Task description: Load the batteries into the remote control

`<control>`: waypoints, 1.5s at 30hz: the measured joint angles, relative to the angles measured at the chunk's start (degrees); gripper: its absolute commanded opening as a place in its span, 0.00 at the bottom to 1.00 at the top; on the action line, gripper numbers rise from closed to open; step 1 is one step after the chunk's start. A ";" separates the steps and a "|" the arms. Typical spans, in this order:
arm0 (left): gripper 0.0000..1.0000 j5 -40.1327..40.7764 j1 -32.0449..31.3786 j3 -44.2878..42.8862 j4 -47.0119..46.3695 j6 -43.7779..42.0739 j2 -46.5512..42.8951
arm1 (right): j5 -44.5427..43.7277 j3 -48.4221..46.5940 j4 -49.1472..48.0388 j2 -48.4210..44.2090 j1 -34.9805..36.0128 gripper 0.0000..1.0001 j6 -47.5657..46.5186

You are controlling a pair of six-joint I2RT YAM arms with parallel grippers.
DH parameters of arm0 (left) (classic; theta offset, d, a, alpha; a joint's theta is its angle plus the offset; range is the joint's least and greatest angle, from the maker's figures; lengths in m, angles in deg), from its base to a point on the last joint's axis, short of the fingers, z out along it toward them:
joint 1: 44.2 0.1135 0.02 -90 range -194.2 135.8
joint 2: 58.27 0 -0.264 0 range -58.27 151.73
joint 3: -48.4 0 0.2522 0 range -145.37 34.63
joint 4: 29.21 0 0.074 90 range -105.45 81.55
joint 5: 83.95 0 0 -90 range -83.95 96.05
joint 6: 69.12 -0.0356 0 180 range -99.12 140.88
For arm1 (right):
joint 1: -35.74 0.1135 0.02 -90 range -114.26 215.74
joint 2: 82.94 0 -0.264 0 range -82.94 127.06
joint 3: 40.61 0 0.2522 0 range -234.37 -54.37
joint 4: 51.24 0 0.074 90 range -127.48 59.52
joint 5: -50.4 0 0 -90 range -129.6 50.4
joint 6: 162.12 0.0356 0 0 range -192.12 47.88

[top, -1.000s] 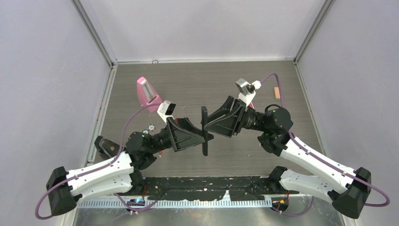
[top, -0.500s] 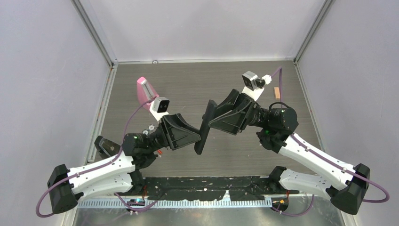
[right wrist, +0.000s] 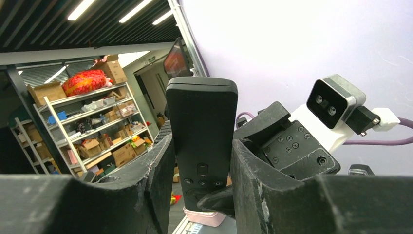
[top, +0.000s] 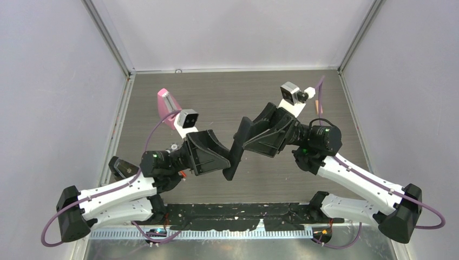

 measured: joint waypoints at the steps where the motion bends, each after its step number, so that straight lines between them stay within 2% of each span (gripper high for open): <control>1: 0.43 -0.39 -0.20 -0.46 0.00 0.00 0.42 | 0.26 0.00 -1.22 0.42 0.07 0.15 0.26; 8: 0.21 -2.16 -1.31 -1.36 0.15 0.09 2.14 | 1.46 0.00 -4.42 2.36 0.28 0.15 1.16; 12: 0.00 -2.71 -1.60 -1.38 0.02 0.44 2.16 | 2.29 0.00 -5.27 2.36 0.48 0.18 1.31; 14: 0.00 -2.99 -1.88 -1.38 -0.24 0.76 2.16 | 2.75 0.00 -5.66 2.36 0.63 0.34 1.31; 16: 0.00 -2.97 -1.97 -1.38 -0.37 0.74 2.14 | 2.99 0.00 -5.88 2.32 0.66 0.59 1.22; 18: 0.00 -2.93 -1.97 -1.38 -0.44 0.22 2.12 | 2.43 0.28 -5.81 2.10 0.63 0.70 1.11; 22: 0.00 -2.40 -1.95 -0.76 2.78 -3.43 -0.17 | -0.68 3.02 -0.11 -1.16 0.24 0.82 -0.61; 26: 0.00 -0.98 -1.97 -1.16 19.10 -13.07 -7.21 | -5.77 3.76 16.85 -8.70 0.22 0.89 -6.97; 29: 0.00 0.96 -1.97 -5.22 35.56 -21.59 -11.45 | -9.18 3.69 28.46 -14.58 0.22 0.91 -11.54; 32: 0.00 2.71 -1.97 -9.57 47.52 -28.68 -12.96 | -11.52 2.54 39.10 -18.40 0.22 0.91 -15.41; 41: 0.00 2.97 -1.97 -18.27 73.64 -44.04 -10.45 | -14.69 -5.31 62.29 -19.82 0.22 0.91 -24.96; 44: 0.00 2.03 -1.97 -19.54 78.66 -47.21 -8.98 | -14.51 -7.52 67.17 -18.34 0.22 0.88 -27.36; 45: 0.00 1.55 -1.97 -19.69 80.06 -48.19 -8.39 | -14.14 -8.11 68.13 -17.66 0.22 0.84 -28.00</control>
